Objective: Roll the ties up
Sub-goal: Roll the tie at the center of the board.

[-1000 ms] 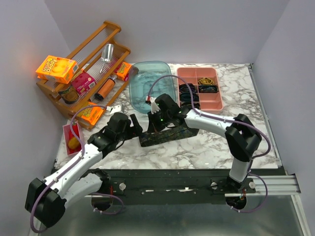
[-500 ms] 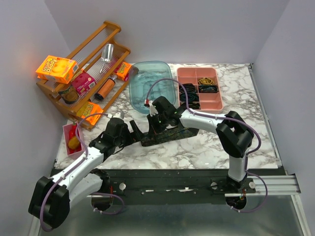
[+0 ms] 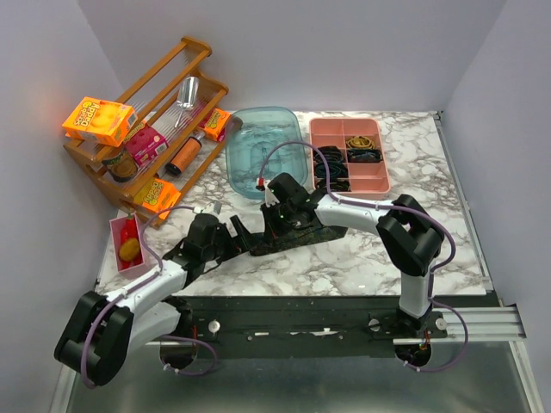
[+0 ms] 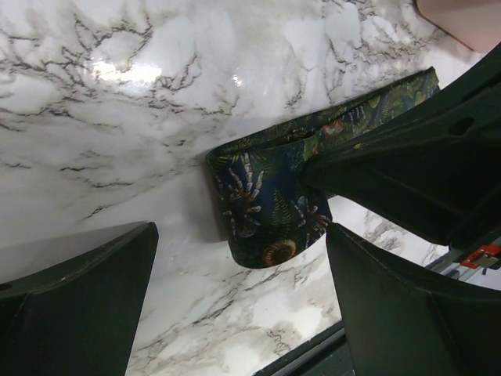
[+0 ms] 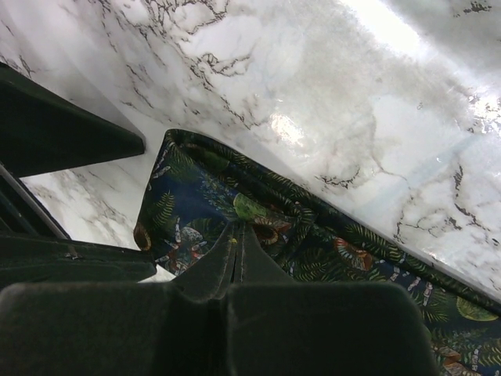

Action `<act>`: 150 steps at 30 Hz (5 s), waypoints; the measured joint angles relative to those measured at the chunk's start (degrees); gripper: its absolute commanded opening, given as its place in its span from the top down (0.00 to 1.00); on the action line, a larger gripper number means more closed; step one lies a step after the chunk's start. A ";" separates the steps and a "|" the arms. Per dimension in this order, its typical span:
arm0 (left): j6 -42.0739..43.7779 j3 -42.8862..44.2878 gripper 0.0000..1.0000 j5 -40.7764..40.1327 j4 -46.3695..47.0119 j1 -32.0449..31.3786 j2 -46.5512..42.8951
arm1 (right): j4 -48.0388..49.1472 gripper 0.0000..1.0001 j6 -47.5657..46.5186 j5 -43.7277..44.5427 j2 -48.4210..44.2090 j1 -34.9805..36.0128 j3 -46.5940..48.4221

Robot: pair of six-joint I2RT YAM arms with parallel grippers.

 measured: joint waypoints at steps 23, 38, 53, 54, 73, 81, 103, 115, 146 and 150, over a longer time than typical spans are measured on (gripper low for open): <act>-9.94 -7.04 0.39 5.62 26.82 0.00 11.80 | 1.95 0.99 1.27 -1.25 0.83 -1.46 -0.90; -12.22 -8.22 0.86 5.90 34.77 -0.46 16.63 | 3.06 0.99 1.36 -1.46 0.70 -1.79 -1.73; 0.11 -1.90 0.96 2.40 17.64 -3.06 10.38 | 2.58 0.99 1.70 -1.64 -2.27 -1.73 -4.09; 0.72 -1.40 0.97 2.12 16.85 -3.34 10.32 | 2.49 0.99 1.68 -1.57 -2.58 -1.73 -4.31; 13.22 21.81 1.00 -17.29 -16.46 -16.68 16.55 | 0.87 0.99 1.05 -0.11 -2.91 -1.81 -4.79; 15.06 30.14 1.00 -24.96 -25.49 -20.83 21.92 | 0.28 0.99 1.07 0.04 -2.91 -1.81 -4.81; 14.25 33.86 1.00 -37.59 -30.45 -26.71 24.46 | 2.97 0.99 5.20 -3.96 -2.58 -1.77 -5.92; 14.58 31.56 1.00 -38.82 -29.46 -26.77 20.59 | 7.39 0.99 8.24 -5.95 -2.25 -1.88 -8.55; 14.38 45.64 0.97 -51.34 -51.25 -30.67 36.92 | 6.01 0.99 4.57 -3.10 -14.86 -16.94 -17.94; 14.36 49.59 0.91 -52.41 -54.18 -32.22 42.23 | 6.03 0.99 4.22 -2.93 -15.19 -17.22 -18.45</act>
